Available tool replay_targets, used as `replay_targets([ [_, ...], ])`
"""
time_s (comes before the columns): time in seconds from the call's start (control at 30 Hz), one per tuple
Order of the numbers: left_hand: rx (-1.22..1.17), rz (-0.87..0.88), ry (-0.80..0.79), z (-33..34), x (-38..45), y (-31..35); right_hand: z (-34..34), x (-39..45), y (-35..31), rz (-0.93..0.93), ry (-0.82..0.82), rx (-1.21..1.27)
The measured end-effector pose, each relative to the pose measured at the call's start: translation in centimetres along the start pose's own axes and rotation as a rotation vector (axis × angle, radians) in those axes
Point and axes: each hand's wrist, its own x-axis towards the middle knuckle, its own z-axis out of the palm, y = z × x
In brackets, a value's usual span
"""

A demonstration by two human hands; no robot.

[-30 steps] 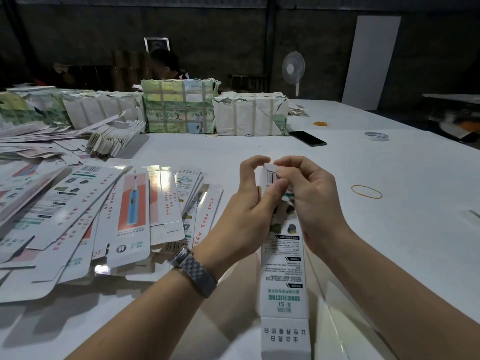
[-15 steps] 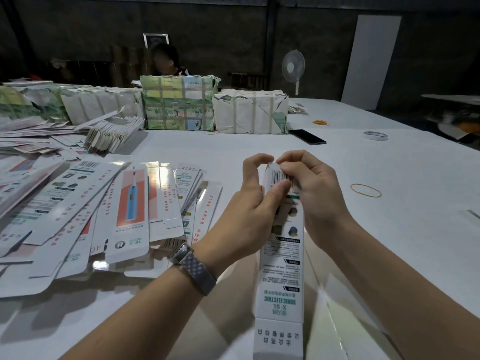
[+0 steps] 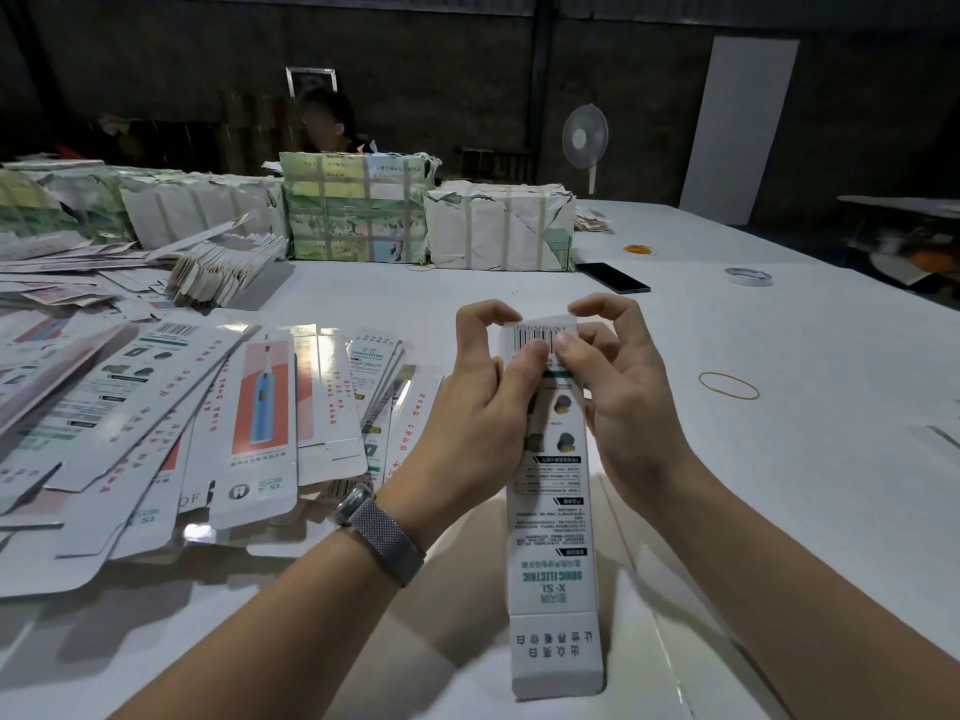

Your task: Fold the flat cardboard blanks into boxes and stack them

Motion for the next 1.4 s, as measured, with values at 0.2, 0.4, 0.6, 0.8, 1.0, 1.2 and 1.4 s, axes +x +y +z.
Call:
replay_targets([
  [0.2, -0.012, 0.008, -0.019, 0.0, 0.0, -0.3, -0.3, 0.2, 0.0, 0.013, -0.018, 0.049],
  [0.4, -0.015, 0.021, -0.042, -0.1, 0.0, -0.2, -0.5, 0.2, 0.0, 0.016, -0.041, 0.055],
  [0.6, -0.028, 0.023, -0.027, -0.2, 0.0, 0.1, -0.5, 0.3, -0.2, 0.031, -0.065, 0.057],
  [0.8, -0.026, 0.044, -0.033, -0.3, 0.1, -0.2, -0.4, 0.2, -0.2, 0.028, -0.045, 0.033],
  [1.0, -0.086, 0.03, -0.014, -0.2, 0.1, -0.2, -0.2, 0.1, 0.1, 0.027, 0.012, 0.036],
  [1.2, -0.131, -0.008, -0.027, -0.5, 0.2, -0.3, -0.1, 0.1, 0.2, 0.016, 0.051, -0.023],
  [1.4, -0.118, -0.003, 0.142, -1.1, 0.5, -0.3, -0.4, -0.2, -0.6, -0.155, -0.079, -0.556],
])
